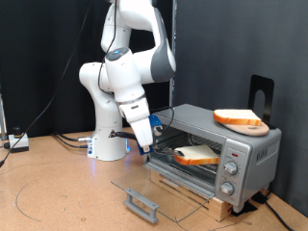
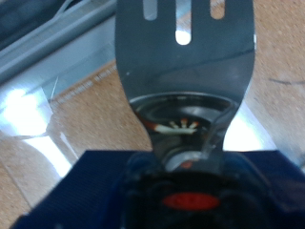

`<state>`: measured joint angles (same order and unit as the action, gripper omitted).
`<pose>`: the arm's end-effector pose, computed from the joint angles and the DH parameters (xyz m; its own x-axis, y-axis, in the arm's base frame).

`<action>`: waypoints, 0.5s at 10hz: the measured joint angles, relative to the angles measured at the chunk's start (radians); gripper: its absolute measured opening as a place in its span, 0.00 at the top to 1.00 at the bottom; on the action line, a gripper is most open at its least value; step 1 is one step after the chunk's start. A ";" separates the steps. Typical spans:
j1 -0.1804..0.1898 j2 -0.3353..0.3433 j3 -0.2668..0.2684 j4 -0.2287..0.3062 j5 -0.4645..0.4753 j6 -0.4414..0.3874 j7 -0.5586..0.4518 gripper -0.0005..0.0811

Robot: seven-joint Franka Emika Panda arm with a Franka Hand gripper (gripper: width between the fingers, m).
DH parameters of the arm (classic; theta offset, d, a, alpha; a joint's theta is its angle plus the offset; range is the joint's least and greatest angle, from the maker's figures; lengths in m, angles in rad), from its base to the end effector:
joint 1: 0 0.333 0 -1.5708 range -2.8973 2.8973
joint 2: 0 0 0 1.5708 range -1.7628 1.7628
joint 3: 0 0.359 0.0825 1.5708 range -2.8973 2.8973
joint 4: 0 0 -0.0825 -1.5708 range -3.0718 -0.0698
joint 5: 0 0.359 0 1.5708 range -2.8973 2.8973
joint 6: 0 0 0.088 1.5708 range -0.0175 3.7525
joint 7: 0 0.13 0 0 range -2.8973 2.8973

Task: Make a piece of toast with the oven

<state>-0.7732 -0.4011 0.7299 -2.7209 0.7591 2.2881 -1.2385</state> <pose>0.3512 0.0026 0.3460 0.8145 0.5447 0.1997 0.5779 -0.7923 -0.1959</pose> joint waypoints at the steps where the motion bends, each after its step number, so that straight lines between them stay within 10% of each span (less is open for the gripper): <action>1: 0.012 -0.024 0.000 -0.009 0.008 -0.018 0.001 0.51; 5: -0.002 -0.070 -0.018 -0.024 0.009 -0.030 0.029 0.51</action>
<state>-0.7757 -0.4710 0.7116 -2.7452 0.7682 2.2579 -1.2091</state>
